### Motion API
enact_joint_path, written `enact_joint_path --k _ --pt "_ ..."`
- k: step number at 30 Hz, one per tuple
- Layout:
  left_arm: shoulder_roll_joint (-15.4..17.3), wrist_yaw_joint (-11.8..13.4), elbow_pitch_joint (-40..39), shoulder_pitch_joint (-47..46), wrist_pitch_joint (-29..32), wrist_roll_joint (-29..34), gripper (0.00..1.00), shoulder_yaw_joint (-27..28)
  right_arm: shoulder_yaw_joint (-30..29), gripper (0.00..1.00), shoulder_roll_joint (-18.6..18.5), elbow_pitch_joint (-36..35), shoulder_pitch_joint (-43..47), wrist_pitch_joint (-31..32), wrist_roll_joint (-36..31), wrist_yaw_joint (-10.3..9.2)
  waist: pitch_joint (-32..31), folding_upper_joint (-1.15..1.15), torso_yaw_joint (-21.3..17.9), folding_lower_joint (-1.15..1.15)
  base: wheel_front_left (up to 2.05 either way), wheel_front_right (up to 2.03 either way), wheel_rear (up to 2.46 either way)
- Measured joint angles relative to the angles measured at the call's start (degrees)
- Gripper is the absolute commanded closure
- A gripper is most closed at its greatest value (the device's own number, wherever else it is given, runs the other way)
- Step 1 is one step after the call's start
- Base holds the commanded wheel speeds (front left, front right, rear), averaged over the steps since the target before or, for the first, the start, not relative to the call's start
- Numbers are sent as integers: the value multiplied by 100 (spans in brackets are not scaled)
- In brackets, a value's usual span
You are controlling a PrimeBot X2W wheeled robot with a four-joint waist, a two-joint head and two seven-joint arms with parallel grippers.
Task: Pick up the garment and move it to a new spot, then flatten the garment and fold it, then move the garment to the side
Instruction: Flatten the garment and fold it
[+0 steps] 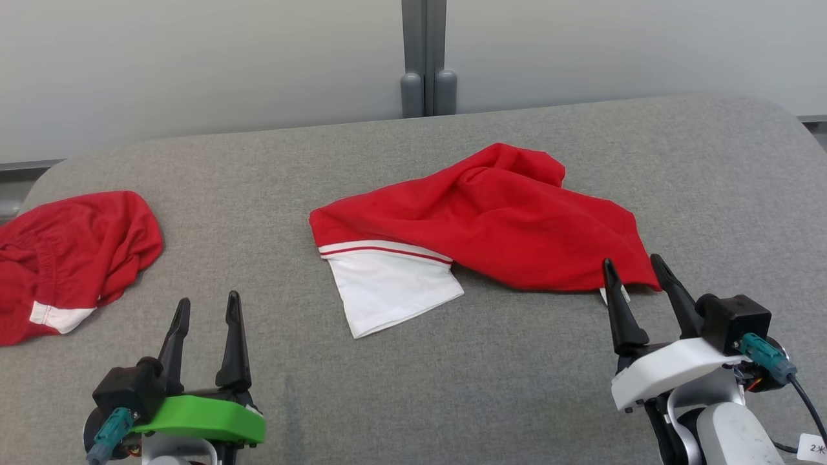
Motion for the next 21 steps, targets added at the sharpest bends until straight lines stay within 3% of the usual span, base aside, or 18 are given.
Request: enact_joint_path --k 12,16,21 --pt "0 -1 103 44 -1 -1 0 -44 22 0 -7 -38 50 179 -7 0 66 0 -6 0 0 0 0" --pt "33 -2 542 -67 63 -2 0 -492 -90 0 -7 -22 -46 381 -4 0 167 0 -23 0 0 0 0" --pt "47 -4 1070 -717 660 -186 0 -1090 -298 0 -192 165 -356 1123 34 0 334 0 -40 0 0 0 0"
